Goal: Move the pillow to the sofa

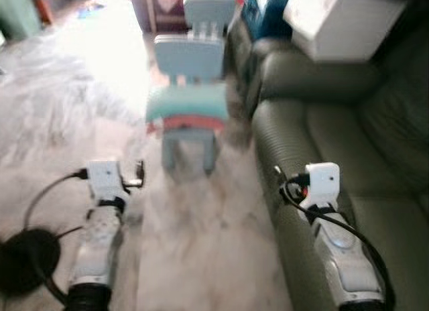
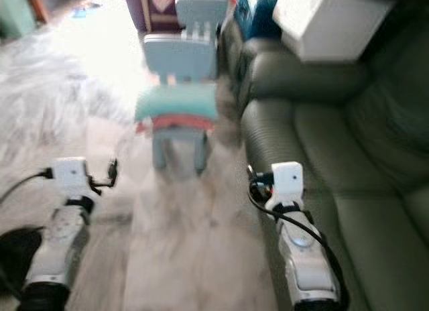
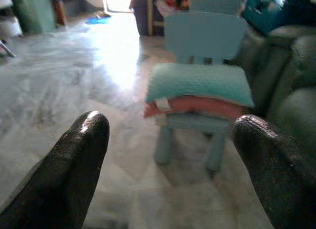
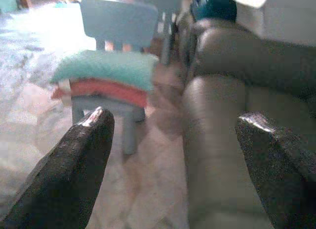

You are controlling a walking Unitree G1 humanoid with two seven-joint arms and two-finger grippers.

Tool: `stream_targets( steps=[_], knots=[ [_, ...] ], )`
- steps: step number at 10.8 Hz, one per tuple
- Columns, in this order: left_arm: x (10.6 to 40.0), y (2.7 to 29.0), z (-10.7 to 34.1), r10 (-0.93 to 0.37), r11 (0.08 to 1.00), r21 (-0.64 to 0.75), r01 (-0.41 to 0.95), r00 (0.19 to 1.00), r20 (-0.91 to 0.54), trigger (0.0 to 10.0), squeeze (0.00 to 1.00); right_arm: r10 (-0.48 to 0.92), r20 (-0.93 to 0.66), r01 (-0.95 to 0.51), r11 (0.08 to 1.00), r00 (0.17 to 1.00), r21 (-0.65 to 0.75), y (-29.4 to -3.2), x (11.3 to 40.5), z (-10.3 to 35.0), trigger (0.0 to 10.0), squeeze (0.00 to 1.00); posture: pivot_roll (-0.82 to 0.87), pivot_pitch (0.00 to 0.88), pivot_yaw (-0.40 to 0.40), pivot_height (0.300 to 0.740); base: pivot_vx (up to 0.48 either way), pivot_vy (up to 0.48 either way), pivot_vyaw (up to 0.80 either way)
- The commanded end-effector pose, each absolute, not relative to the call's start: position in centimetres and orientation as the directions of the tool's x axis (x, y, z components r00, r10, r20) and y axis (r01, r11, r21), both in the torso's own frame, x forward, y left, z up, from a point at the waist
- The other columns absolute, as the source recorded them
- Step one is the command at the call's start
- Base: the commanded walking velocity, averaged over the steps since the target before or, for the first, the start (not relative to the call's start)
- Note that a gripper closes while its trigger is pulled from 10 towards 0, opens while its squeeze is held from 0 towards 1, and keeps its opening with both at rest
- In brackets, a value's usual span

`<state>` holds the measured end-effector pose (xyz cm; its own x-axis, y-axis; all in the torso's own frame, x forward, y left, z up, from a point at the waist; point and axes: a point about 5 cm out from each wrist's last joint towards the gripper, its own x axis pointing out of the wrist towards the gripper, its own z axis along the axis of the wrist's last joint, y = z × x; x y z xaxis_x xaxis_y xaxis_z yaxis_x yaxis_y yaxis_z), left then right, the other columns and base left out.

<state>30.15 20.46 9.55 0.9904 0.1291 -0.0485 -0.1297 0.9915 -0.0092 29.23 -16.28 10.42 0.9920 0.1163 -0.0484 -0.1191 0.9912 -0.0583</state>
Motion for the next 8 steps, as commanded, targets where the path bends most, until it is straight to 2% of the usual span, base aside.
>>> stream_targets(
  steps=[1, 8],
  knots=[
    [29.83, 21.29, 9.39, 0.152, 0.988, -0.003, -0.152, 0.987, -0.058, 10.0, 0.00, 0.142, -0.051, -0.144, 0.988, 0.989, -0.054, -15.58, 29.20, 10.33, 10.0, 0.00, -0.10, 0.095, -0.037, 0.740, 0.469, 0.000, 0.00],
    [29.89, 21.17, 9.26, 0.147, 0.989, 0.002, -0.148, 0.987, -0.064, 10.0, 0.00, 0.143, -0.050, -0.146, 0.988, 0.988, -0.055, -15.43, 29.11, 10.24, 10.0, 0.00, -0.10, 0.101, -0.034, 0.740, 0.469, 0.000, 0.00]
  ],
)
